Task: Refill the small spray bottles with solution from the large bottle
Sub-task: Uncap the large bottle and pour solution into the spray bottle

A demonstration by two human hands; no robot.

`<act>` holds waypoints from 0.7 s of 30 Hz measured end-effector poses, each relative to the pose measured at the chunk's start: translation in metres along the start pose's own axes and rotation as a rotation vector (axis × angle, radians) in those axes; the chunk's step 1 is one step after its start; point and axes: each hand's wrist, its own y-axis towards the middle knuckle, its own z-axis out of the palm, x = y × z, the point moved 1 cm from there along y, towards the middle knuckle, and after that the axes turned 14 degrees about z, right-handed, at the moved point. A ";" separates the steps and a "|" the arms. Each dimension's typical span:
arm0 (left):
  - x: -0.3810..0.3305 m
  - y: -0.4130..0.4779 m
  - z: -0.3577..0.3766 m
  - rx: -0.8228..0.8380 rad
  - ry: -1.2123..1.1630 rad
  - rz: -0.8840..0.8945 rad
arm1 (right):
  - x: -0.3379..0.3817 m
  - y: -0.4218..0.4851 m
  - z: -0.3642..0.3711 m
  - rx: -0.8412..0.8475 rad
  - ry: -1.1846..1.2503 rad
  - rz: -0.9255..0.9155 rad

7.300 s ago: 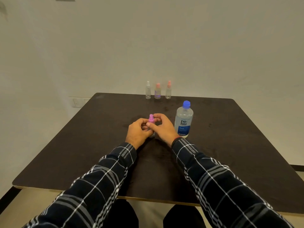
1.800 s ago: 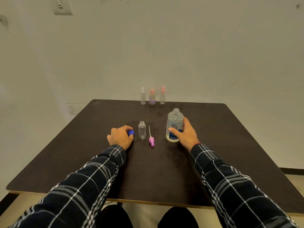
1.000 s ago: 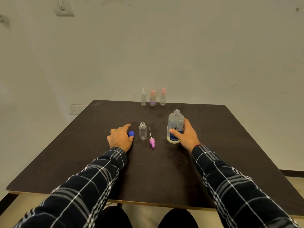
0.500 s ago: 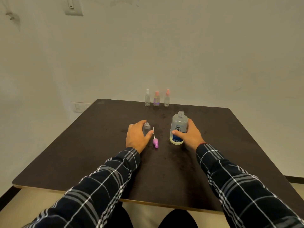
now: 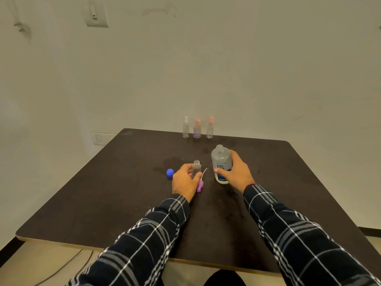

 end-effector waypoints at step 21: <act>0.001 0.001 0.003 0.025 -0.022 0.049 | 0.000 0.012 0.004 -0.121 -0.258 -0.040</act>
